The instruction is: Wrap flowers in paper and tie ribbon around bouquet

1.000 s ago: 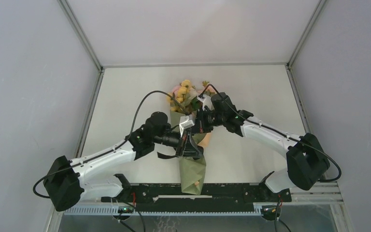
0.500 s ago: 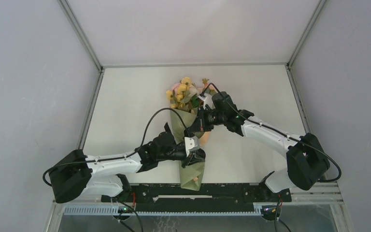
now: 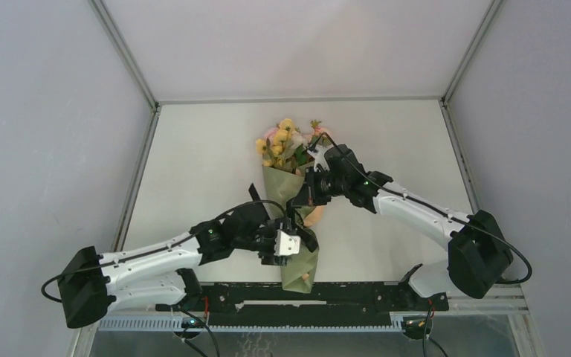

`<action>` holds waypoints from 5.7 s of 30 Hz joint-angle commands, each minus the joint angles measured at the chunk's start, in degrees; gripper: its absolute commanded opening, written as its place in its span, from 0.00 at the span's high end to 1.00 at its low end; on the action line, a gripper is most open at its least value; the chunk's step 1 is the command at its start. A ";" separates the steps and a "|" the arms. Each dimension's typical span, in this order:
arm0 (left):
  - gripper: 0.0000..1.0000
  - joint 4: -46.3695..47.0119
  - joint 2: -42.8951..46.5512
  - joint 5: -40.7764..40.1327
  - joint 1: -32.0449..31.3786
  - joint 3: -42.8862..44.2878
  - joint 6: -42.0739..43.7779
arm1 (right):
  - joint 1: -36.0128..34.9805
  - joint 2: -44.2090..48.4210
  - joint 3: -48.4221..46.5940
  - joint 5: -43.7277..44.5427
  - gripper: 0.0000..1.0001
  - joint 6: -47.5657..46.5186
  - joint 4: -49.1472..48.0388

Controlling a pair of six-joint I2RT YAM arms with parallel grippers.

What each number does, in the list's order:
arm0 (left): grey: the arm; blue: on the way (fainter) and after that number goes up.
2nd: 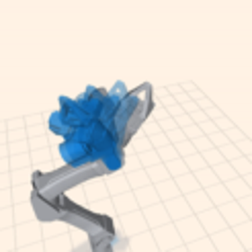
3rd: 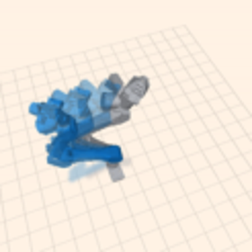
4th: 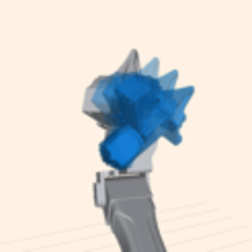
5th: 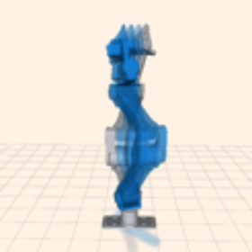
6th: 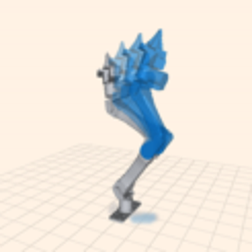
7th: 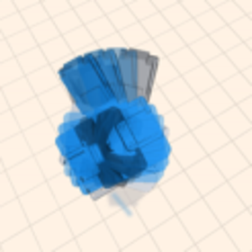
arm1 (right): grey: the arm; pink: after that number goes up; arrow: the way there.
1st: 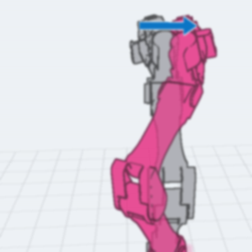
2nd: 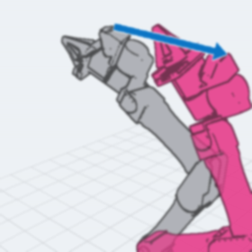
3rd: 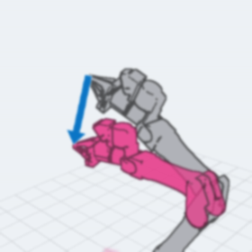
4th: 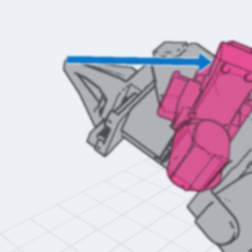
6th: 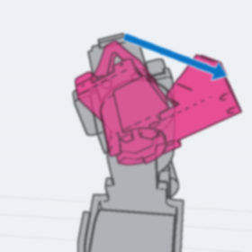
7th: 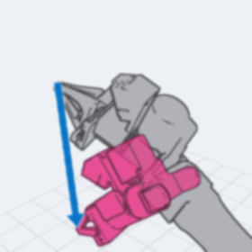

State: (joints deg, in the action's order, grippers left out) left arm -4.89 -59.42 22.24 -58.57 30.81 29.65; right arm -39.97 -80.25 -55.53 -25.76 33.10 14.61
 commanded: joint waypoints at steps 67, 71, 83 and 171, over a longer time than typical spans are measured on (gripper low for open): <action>1.00 38.47 -7.85 17.28 23.79 -9.78 -23.40 | -3.78 1.42 -0.46 -1.64 0.75 2.03 -0.02; 1.00 37.40 -6.69 16.69 24.54 -10.60 -23.56 | 0.29 2.77 -0.41 3.31 0.69 -4.84 6.07; 1.00 37.93 -6.63 10.63 24.84 -12.18 -26.28 | -0.06 -3.03 -0.23 -2.72 0.69 -13.59 -0.08; 1.00 39.59 -8.30 15.83 27.89 -11.51 -29.74 | -9.57 14.34 14.09 -0.90 1.00 -7.88 3.37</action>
State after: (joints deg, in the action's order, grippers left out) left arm 32.08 -69.43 36.69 -30.61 19.57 -1.45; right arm -42.35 -57.32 -44.29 -26.28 20.40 29.43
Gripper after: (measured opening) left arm 0.007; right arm 0.006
